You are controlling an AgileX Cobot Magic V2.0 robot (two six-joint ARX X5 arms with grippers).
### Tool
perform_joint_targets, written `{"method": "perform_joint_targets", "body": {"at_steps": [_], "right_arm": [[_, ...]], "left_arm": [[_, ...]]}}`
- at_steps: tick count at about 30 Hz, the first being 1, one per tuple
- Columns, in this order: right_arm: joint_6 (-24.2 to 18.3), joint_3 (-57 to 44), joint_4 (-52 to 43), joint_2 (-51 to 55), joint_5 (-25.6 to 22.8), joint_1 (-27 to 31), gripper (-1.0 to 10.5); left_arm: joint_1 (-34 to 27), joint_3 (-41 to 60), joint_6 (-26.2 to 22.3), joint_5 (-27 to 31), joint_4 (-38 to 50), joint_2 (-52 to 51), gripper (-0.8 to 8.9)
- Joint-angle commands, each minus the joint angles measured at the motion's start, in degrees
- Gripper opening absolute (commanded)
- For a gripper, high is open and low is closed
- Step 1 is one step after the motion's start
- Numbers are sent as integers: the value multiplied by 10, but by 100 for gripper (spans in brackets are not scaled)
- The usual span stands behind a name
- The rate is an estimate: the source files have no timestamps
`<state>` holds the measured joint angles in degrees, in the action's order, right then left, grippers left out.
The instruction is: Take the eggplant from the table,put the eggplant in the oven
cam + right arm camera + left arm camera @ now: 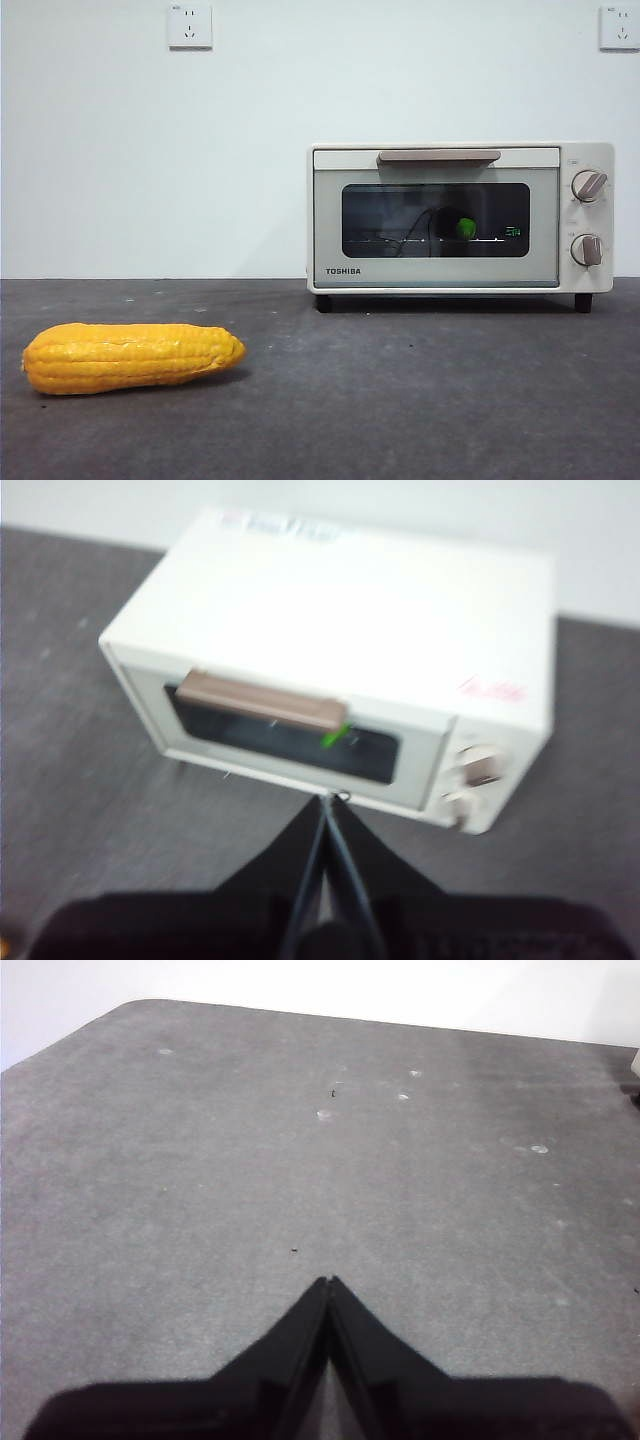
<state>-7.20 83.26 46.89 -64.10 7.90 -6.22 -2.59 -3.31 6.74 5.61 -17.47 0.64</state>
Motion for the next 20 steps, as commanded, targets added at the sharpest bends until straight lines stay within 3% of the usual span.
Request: {"method": "perform_joint_targets", "body": {"at_steps": [1,11,20], "right_arm": [[-19,0,-1,40,0,8,1],[-22,-40,2,195,0,55,1],[-23,-246,-120,364,0,82,1]], "left_arm": [[-2,4,6,-1,5,0,-4],[-2,4,6,0,5,0,-4],[-2,4,6,-1,5,0,-4]]}}
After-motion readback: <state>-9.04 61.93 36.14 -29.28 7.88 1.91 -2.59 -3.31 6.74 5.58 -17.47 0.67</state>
